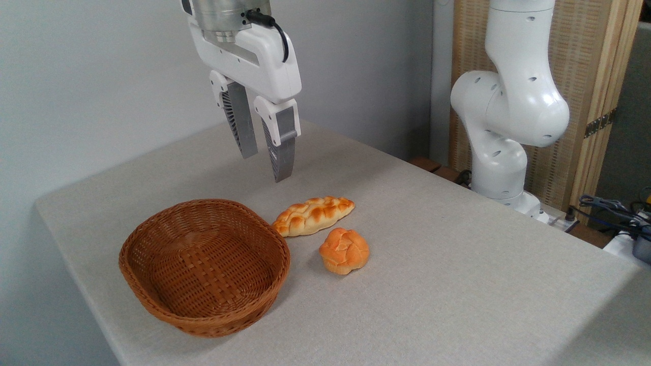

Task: Put bread into the basket
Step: 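Move the open gripper over the elongated golden bread roll and lower it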

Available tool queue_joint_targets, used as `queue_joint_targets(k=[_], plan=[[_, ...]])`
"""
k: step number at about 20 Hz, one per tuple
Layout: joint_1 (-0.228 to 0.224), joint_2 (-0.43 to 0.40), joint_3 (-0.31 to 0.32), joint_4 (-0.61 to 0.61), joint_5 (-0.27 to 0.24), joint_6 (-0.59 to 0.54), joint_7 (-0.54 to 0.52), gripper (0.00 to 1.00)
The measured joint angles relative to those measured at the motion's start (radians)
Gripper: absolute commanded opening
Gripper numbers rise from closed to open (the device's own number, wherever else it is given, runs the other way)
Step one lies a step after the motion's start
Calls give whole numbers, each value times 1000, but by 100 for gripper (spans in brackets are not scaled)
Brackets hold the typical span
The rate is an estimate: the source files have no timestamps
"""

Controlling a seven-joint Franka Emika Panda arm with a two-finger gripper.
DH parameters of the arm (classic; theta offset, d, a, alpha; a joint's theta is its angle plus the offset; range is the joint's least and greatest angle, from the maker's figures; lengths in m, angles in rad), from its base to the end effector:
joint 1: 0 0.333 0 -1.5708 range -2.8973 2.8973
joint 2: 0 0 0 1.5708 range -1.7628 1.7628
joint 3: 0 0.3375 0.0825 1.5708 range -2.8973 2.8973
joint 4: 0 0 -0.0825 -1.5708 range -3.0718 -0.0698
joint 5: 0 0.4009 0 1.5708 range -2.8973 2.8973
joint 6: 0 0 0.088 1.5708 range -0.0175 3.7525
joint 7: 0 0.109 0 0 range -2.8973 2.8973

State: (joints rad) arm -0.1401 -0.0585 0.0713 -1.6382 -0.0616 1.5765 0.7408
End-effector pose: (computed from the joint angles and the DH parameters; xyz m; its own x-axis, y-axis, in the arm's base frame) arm 0.5503 -0.0434 0.6445 0.6902 -0.7224 0.0419 -0.7236 -0.6884 0.0508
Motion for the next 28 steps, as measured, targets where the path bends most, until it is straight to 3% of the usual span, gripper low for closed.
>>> queue_joint_targets(k=[12, 16, 21, 28], plan=[[-8, -6, -1, -25, 0, 19, 0, 100], [-70, -61, -4, -172, 0, 131, 0, 100], [-155, -134, -8, -353, 0, 170, 0, 100], [-197, -151, -10, -567, 0, 285, 1, 100]])
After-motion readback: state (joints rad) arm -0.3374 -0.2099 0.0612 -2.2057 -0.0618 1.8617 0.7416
